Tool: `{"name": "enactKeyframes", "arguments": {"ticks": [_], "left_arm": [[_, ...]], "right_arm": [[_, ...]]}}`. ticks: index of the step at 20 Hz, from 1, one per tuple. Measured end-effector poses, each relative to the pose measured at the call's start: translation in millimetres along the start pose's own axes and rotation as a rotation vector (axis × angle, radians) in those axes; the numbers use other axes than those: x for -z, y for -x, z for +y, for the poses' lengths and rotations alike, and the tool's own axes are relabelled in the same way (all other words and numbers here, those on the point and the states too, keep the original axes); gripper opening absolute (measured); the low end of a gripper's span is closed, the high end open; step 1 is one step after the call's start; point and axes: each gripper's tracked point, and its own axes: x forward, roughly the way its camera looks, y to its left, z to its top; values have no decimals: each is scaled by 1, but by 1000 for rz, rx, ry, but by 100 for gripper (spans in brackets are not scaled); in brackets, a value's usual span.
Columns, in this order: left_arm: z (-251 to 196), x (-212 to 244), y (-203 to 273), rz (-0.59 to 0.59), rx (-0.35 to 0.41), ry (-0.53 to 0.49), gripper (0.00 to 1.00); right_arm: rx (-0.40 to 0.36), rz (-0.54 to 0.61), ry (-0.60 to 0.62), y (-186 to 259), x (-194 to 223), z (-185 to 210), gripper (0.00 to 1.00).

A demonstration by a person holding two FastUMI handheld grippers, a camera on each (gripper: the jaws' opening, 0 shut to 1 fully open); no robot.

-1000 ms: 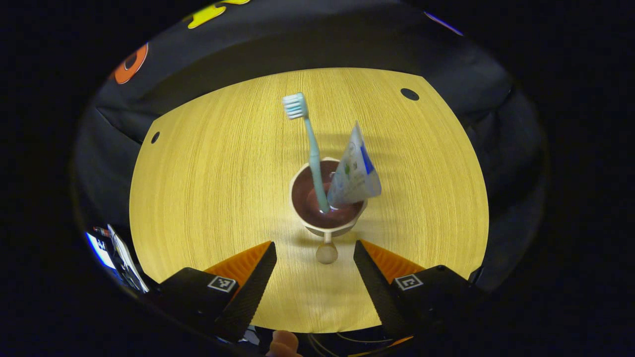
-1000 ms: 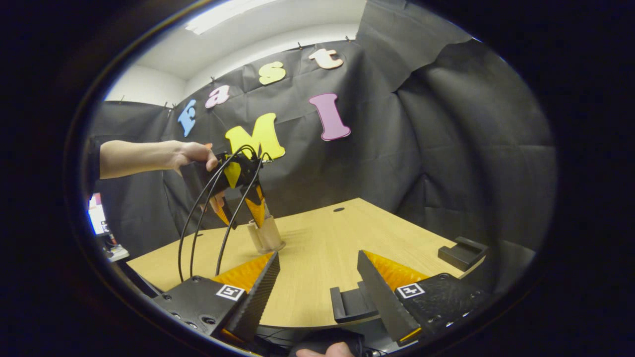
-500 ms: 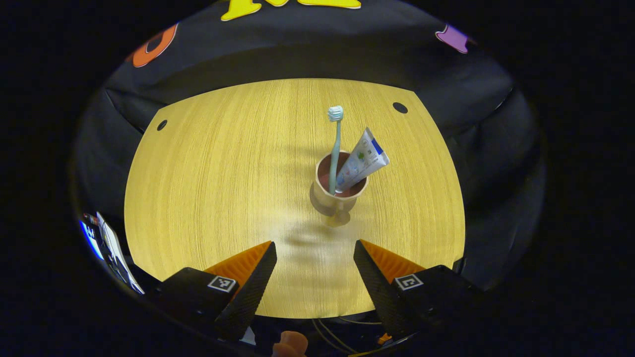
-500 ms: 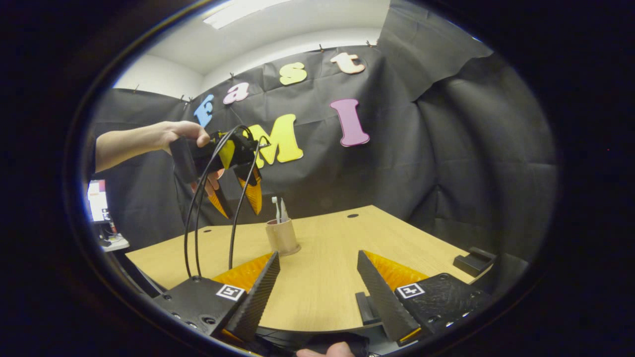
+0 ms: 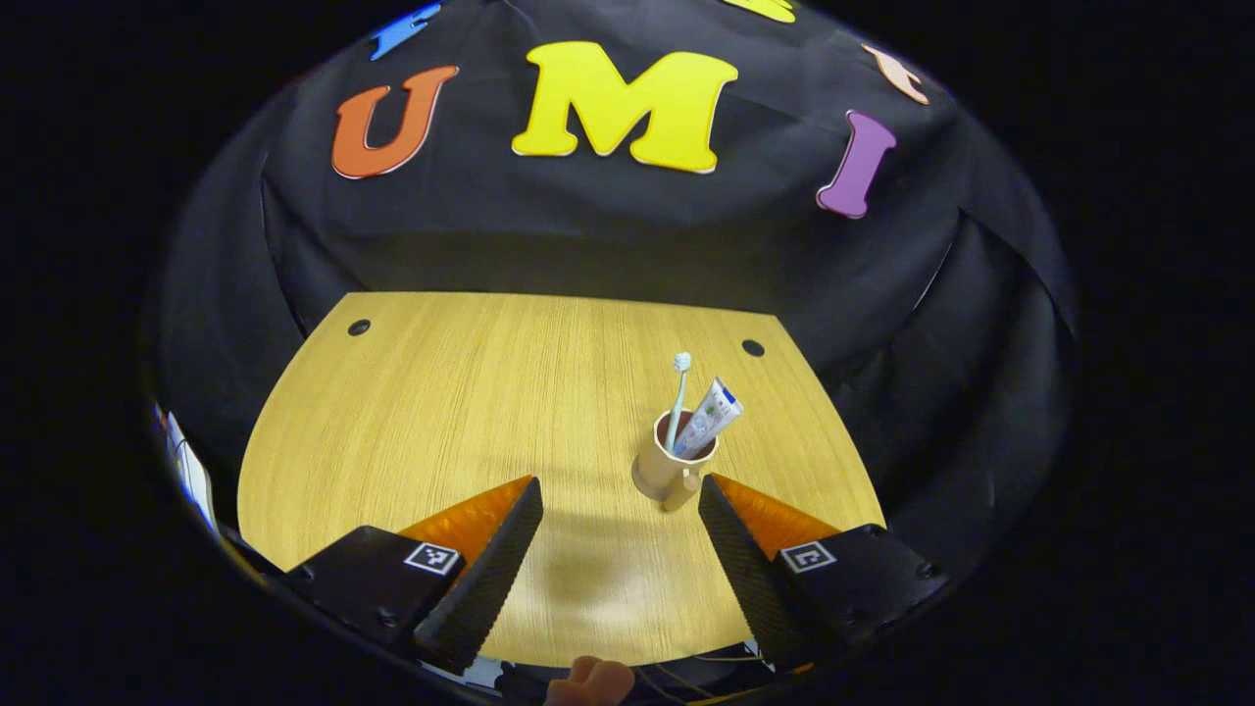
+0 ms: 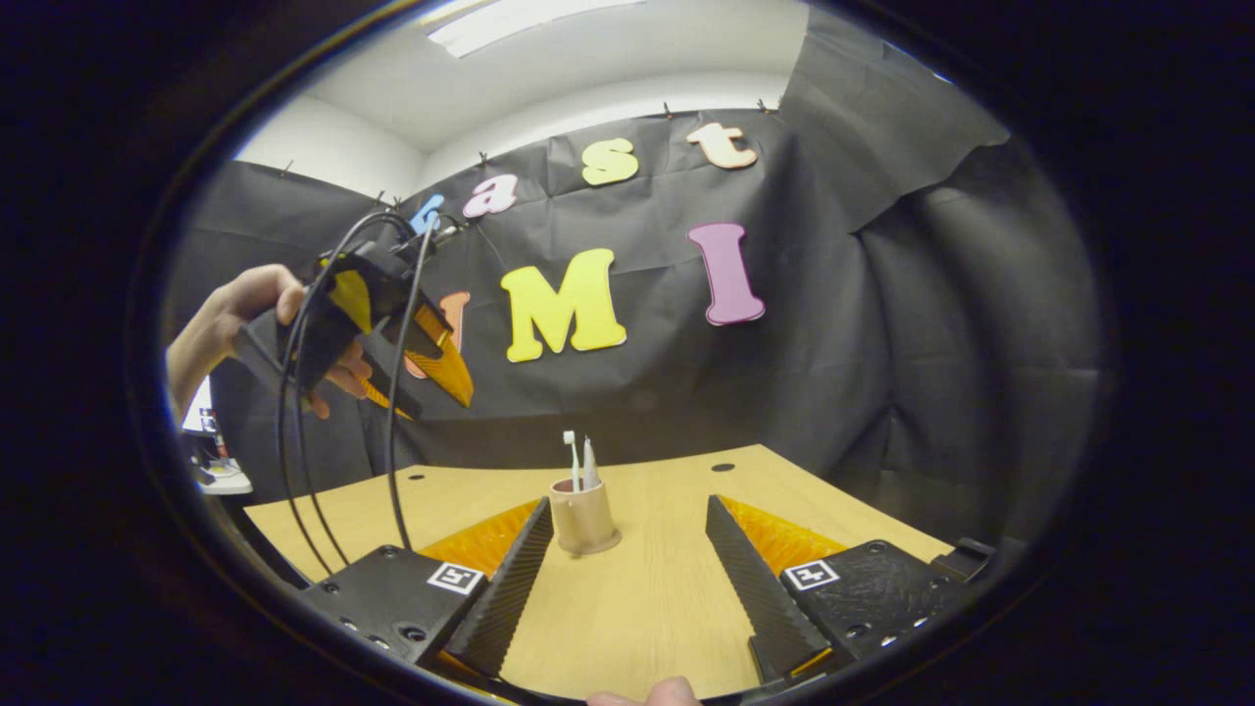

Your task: Put the toothbrush and toothpaste on the desktop into the cup, then pick up the cup and place it on the coaster on the desktop.

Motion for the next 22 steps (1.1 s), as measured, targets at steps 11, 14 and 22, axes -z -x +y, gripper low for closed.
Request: {"name": "enactKeyframes", "arguments": {"ticks": [11,14,22], "left_arm": [[30,50,67,-603,-84,-110,98],[21,81,53,-557,-59,-78,98],[26,82,48,-618,-44,-99,98]], "right_arm": [[57,4,71,-33,6,9,95],[86,19,118,-35,9,3,95],[119,-4,140,-37,-1,0,95]]}}
